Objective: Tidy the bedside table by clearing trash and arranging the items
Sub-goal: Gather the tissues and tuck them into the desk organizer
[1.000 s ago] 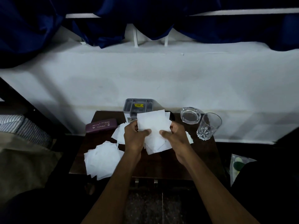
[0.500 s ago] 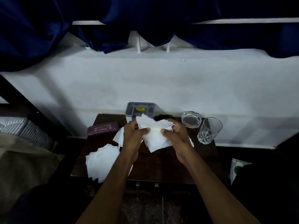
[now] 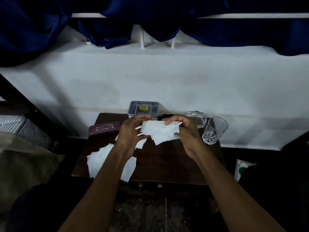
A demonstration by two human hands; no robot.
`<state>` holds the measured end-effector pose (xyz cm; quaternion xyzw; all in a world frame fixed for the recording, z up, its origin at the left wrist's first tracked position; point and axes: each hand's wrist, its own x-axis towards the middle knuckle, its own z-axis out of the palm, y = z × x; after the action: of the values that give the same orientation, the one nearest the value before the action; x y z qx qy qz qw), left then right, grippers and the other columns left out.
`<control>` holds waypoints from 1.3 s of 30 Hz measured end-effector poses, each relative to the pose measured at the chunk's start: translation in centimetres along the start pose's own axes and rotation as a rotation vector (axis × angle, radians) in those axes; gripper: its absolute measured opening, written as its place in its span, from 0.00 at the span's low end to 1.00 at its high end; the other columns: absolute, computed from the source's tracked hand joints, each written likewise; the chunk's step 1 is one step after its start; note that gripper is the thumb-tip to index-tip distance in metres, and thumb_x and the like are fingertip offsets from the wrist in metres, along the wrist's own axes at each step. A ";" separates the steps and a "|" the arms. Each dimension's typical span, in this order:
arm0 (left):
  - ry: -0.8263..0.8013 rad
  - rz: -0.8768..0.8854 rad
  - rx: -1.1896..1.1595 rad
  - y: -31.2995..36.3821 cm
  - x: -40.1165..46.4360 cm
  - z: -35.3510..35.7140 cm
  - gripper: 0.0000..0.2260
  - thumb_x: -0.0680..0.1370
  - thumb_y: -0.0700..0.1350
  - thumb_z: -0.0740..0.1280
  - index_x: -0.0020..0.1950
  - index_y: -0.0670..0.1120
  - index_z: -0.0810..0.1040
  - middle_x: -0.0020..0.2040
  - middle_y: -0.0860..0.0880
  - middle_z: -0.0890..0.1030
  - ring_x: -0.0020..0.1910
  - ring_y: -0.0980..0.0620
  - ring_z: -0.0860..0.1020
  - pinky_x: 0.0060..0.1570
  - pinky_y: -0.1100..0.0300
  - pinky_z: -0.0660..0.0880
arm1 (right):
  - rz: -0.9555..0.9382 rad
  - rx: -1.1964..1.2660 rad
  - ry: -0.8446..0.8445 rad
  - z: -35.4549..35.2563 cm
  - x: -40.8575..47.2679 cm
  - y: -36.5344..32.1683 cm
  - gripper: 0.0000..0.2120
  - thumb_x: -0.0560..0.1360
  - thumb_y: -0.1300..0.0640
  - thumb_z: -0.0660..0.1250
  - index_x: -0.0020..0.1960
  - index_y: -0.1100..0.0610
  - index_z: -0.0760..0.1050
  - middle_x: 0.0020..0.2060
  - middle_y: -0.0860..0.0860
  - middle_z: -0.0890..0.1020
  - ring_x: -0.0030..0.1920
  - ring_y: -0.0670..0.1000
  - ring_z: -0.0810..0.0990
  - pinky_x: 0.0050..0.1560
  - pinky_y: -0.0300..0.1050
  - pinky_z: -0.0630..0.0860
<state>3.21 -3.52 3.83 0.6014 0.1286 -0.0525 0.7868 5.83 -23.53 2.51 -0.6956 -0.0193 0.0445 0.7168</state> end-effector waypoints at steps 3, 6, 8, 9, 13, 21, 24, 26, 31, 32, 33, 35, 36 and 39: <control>-0.006 -0.099 0.062 -0.1 0.3 0.2 0.14 0.85 0.49 0.66 0.63 0.44 0.85 0.63 0.40 0.85 0.61 0.39 0.84 0.52 0.47 0.85 | -0.009 -0.053 -0.044 0.0 0.3 -0.8 0.22 0.76 0.76 0.55 0.41 0.59 0.84 0.54 0.56 0.88 0.59 0.60 0.85 0.42 0.47 0.82; -0.011 -0.088 0.183 -0.4 0.6 0.5 0.09 0.79 0.36 0.74 0.59 0.43 0.86 0.62 0.39 0.86 0.62 0.36 0.85 0.55 0.43 0.85 | -0.028 -0.110 -0.108 0.0 0.7 -1.3 0.22 0.74 0.77 0.56 0.46 0.60 0.86 0.54 0.53 0.89 0.58 0.56 0.87 0.46 0.51 0.83; 0.048 -0.068 0.157 -0.8 0.7 0.6 0.10 0.77 0.32 0.74 0.55 0.42 0.86 0.58 0.37 0.87 0.57 0.36 0.86 0.53 0.45 0.85 | 0.016 -0.050 -0.078 -0.2 0.9 -1.2 0.24 0.74 0.77 0.57 0.58 0.59 0.84 0.57 0.53 0.87 0.58 0.53 0.86 0.43 0.47 0.84; 0.089 -0.065 0.082 -1.1 0.6 0.6 0.09 0.77 0.31 0.74 0.55 0.41 0.85 0.56 0.38 0.86 0.55 0.39 0.86 0.49 0.49 0.86 | 0.060 0.058 -0.047 -0.3 1.0 -0.9 0.21 0.78 0.75 0.59 0.64 0.59 0.81 0.60 0.54 0.86 0.57 0.53 0.86 0.41 0.46 0.84; 0.302 -0.170 -0.482 -3.2 0.3 2.0 0.06 0.78 0.29 0.70 0.52 0.38 0.80 0.52 0.42 0.83 0.49 0.47 0.82 0.38 0.60 0.85 | 0.285 0.246 -0.073 0.9 -0.5 1.7 0.30 0.82 0.38 0.65 0.73 0.59 0.73 0.63 0.57 0.85 0.60 0.54 0.87 0.61 0.51 0.84; 0.380 -0.313 -0.597 -7.7 -2.2 5.5 0.12 0.79 0.36 0.73 0.61 0.33 0.84 0.47 0.41 0.87 0.39 0.47 0.86 0.36 0.59 0.83 | 0.096 -0.385 0.126 4.4 -0.9 3.6 0.23 0.69 0.42 0.73 0.54 0.58 0.80 0.48 0.58 0.87 0.50 0.61 0.87 0.52 0.65 0.84; 0.278 -0.298 -0.557 -8.1 -2.3 5.5 0.08 0.81 0.38 0.70 0.58 0.38 0.84 0.50 0.43 0.87 0.46 0.47 0.85 0.47 0.56 0.82 | -0.058 -0.622 0.231 3.7 0.9 2.3 0.19 0.70 0.48 0.70 0.51 0.64 0.81 0.45 0.62 0.86 0.46 0.63 0.84 0.48 0.60 0.81; 0.254 -0.300 -0.531 -8.6 -2.3 5.1 0.05 0.83 0.38 0.67 0.55 0.42 0.82 0.53 0.42 0.87 0.49 0.47 0.86 0.49 0.56 0.81 | -0.137 -0.724 0.274 2.7 3.3 0.5 0.19 0.72 0.52 0.72 0.57 0.64 0.83 0.53 0.61 0.86 0.54 0.61 0.84 0.56 0.53 0.79; 0.211 -0.355 -0.493 -10.0 -2.7 4.7 0.06 0.84 0.39 0.65 0.57 0.42 0.81 0.55 0.42 0.87 0.51 0.45 0.87 0.50 0.56 0.80 | -0.168 -1.008 0.163 2.5 10.6 -3.0 0.25 0.76 0.59 0.72 0.72 0.60 0.75 0.69 0.59 0.78 0.71 0.58 0.76 0.64 0.43 0.71; 0.207 -0.367 -0.492 -10.1 -2.8 4.8 0.06 0.84 0.39 0.65 0.58 0.42 0.81 0.55 0.42 0.87 0.52 0.45 0.86 0.49 0.56 0.80 | -0.157 -1.020 0.130 2.9 11.6 -3.4 0.25 0.76 0.60 0.72 0.72 0.60 0.74 0.69 0.59 0.76 0.70 0.59 0.76 0.59 0.42 0.74; 0.204 -0.374 -0.493 -10.1 -2.8 4.9 0.06 0.84 0.39 0.65 0.58 0.42 0.81 0.56 0.41 0.87 0.51 0.46 0.86 0.49 0.57 0.80 | -0.141 -0.991 0.102 3.4 12.6 -3.6 0.24 0.75 0.62 0.72 0.71 0.60 0.74 0.69 0.60 0.75 0.68 0.60 0.77 0.52 0.42 0.77; 0.195 -0.382 -0.488 -10.2 -2.7 5.1 0.07 0.84 0.38 0.65 0.59 0.42 0.81 0.57 0.40 0.87 0.50 0.47 0.86 0.48 0.57 0.80 | -0.092 -0.911 0.072 4.3 13.7 -3.8 0.21 0.74 0.65 0.73 0.66 0.60 0.74 0.68 0.61 0.73 0.63 0.63 0.80 0.47 0.55 0.85; 0.190 -0.381 -0.484 -10.2 -2.7 5.2 0.07 0.84 0.38 0.65 0.59 0.42 0.81 0.58 0.39 0.87 0.49 0.47 0.87 0.48 0.58 0.80 | -0.059 -0.903 0.070 4.8 14.0 -3.9 0.19 0.74 0.67 0.73 0.62 0.59 0.74 0.67 0.61 0.73 0.61 0.63 0.82 0.45 0.59 0.86; 0.183 -0.374 -0.477 -10.3 -2.6 5.0 0.08 0.84 0.38 0.65 0.60 0.42 0.81 0.56 0.41 0.87 0.48 0.49 0.87 0.47 0.58 0.80 | 0.009 -0.940 0.046 5.8 14.7 -3.4 0.18 0.72 0.70 0.74 0.55 0.57 0.70 0.66 0.61 0.75 0.58 0.63 0.84 0.46 0.63 0.86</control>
<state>-1.02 -11.33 -3.90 0.3679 0.3162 -0.1103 0.8675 20.05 -16.48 5.57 -0.9457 -0.0185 0.0184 0.3240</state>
